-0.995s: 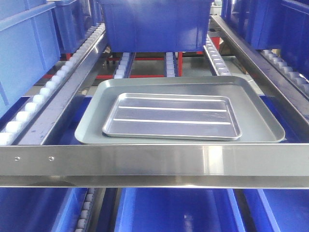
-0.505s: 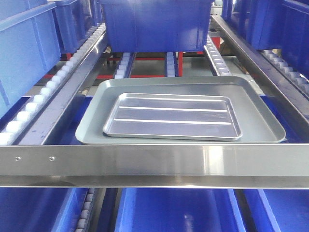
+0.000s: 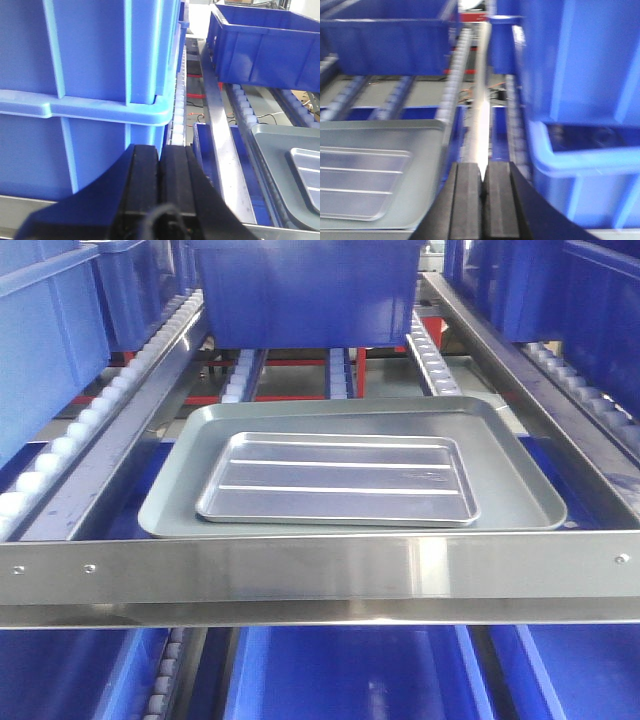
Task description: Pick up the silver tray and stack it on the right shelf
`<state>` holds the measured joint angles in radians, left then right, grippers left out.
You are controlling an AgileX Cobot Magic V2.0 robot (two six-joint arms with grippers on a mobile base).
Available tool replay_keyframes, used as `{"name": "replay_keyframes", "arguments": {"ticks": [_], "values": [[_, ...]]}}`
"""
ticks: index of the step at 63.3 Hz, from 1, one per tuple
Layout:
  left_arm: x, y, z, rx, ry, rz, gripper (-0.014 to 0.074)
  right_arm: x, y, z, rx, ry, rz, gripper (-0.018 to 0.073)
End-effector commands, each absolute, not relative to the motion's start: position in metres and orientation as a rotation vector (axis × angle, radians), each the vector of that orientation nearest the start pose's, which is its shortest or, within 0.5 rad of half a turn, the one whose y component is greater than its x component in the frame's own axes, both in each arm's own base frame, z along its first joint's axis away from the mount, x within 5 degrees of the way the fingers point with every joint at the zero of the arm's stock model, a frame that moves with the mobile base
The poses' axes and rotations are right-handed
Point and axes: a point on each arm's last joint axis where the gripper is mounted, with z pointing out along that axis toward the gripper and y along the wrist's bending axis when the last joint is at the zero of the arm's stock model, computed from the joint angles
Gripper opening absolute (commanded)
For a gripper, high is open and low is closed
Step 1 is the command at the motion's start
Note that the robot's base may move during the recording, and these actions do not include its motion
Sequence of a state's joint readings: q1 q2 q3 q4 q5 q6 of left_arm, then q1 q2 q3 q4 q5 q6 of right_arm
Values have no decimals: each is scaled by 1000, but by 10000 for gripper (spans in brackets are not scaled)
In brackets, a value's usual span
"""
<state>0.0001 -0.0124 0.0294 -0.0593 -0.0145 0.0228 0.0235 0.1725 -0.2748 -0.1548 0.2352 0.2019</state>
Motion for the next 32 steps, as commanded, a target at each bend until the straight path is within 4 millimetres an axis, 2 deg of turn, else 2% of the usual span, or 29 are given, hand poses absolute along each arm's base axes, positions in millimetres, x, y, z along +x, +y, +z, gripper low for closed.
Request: {"name": "replay_keyframes", "arguments": {"ticks": [1,14,32], "values": [[55,1,208,-37,1398,-31,-101,60,-3,272,40,1454,-28,55],[55,1,208,-37,1398,-31,-101,56,-3,219,44,1394,-55,55],[55,1,208,-37,1398,-31,-101,53,-4,216,49,1414,-64,55]]}}
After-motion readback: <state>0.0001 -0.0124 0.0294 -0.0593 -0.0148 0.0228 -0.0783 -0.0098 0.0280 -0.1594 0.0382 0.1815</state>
